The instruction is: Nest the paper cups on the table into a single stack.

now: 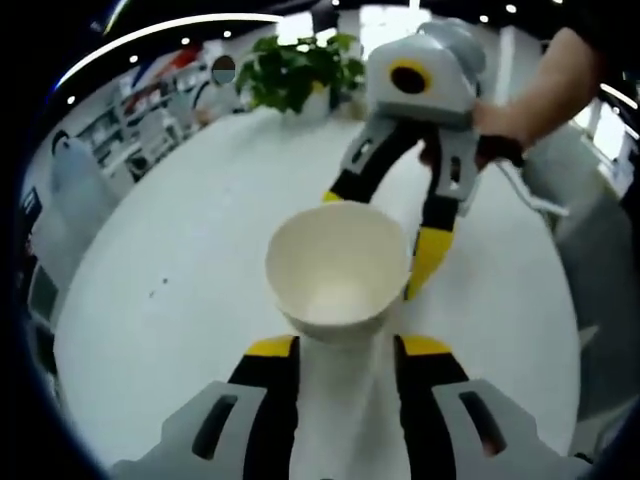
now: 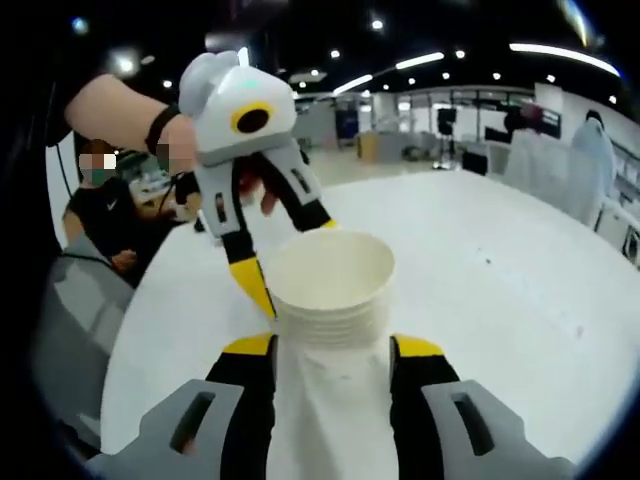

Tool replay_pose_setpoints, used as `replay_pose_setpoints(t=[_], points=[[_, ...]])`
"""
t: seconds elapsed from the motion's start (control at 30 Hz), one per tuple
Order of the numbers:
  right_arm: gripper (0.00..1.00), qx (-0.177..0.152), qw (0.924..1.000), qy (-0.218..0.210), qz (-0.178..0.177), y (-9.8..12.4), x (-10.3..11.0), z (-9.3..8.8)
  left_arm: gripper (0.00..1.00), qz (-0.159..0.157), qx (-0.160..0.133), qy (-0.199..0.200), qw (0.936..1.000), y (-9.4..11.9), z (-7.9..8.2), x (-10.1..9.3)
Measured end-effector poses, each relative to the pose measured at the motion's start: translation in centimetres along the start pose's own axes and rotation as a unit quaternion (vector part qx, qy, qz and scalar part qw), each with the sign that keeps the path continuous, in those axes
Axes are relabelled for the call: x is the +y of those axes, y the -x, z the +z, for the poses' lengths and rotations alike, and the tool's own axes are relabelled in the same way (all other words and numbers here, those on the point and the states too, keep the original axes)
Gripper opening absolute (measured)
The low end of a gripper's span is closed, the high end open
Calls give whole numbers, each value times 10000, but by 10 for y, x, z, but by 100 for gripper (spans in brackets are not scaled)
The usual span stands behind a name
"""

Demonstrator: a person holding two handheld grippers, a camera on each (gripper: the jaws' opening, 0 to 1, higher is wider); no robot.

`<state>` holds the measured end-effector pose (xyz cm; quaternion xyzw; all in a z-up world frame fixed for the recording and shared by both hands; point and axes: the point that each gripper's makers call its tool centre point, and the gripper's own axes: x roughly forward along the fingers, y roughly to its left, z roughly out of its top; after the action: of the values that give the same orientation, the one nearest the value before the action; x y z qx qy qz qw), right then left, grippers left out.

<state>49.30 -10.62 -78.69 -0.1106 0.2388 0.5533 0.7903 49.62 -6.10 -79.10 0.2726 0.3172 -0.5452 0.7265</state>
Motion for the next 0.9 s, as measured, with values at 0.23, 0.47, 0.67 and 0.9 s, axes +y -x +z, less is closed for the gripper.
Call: replay_pose_setpoints(t=[0.23, 0.47, 0.67, 0.9], points=[[43, -99, 9993, -234, -270, 30, 15, -4, 36, 381, -649, 693, 9948, 36, 7, -23], [45, -307, 9968, -483, -562, 58, 48, -2, 35, 860, -1197, 1122, 9827, 77, 11, -45], [47, -429, 9942, -569, -808, 73, 68, 6, 39, 1023, -1224, 1112, 9809, 101, 7, -63], [60, -632, 9898, -636, -1108, 90, 82, 17, 52, 1187, -1378, 1153, 9765, 123, 8, -73]])
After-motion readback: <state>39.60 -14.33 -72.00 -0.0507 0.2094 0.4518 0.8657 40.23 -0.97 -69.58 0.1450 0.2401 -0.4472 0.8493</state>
